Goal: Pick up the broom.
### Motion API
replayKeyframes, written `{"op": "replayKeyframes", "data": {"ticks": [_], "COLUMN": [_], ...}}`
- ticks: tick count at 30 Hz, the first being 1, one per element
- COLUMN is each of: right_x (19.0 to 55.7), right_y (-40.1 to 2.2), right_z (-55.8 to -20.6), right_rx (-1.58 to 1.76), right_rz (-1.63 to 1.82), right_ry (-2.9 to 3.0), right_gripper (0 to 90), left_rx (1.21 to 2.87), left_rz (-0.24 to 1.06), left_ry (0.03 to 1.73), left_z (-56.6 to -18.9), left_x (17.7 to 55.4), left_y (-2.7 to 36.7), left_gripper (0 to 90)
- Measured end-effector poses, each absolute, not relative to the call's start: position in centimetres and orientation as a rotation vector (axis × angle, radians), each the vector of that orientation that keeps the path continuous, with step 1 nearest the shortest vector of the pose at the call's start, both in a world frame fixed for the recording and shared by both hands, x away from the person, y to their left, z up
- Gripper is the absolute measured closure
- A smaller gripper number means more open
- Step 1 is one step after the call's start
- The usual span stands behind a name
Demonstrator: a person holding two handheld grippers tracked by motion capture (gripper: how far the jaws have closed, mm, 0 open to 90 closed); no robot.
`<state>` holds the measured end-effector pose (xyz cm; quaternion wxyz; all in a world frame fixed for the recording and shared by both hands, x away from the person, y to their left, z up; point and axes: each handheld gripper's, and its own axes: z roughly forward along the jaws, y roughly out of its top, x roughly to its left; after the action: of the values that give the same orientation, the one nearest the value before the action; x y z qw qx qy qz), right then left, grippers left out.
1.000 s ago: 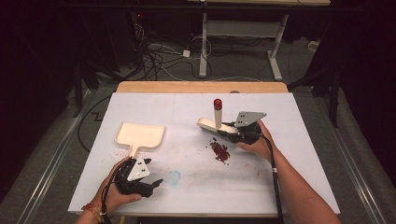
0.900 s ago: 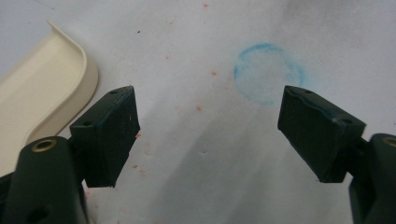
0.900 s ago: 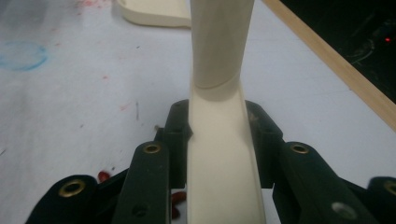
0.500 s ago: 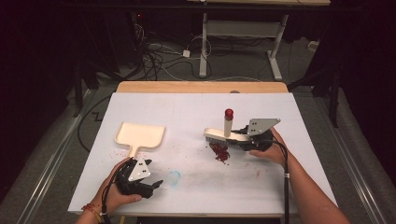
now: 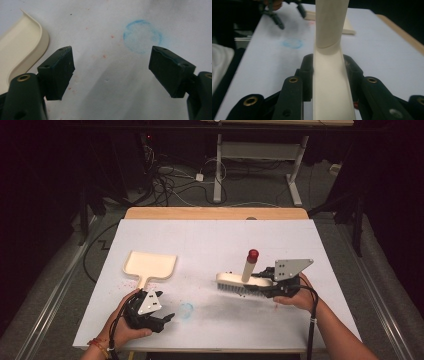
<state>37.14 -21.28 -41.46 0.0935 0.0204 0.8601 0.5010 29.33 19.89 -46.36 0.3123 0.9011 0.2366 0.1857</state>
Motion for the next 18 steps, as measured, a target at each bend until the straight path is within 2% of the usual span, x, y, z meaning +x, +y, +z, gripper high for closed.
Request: {"op": "replayKeyframes", "data": {"ticks": [8, 18], "right_x": [38.5, 41.1], "right_y": [-20.2, -20.2], "right_z": [-43.2, -43.5], "right_rx": [0.040, 0.114], "right_rz": [1.493, 1.484], "right_ry": [2.685, 2.623], "right_gripper": [67.4, 67.4], "left_rx": [2.389, 2.389], "left_rz": [0.482, 0.476], "left_ry": [0.613, 0.615], "left_z": [-46.5, -46.5], "left_x": [29.5, 29.5], "left_y": [19.6, 19.7], "left_gripper": [19.7, 19.7]}}
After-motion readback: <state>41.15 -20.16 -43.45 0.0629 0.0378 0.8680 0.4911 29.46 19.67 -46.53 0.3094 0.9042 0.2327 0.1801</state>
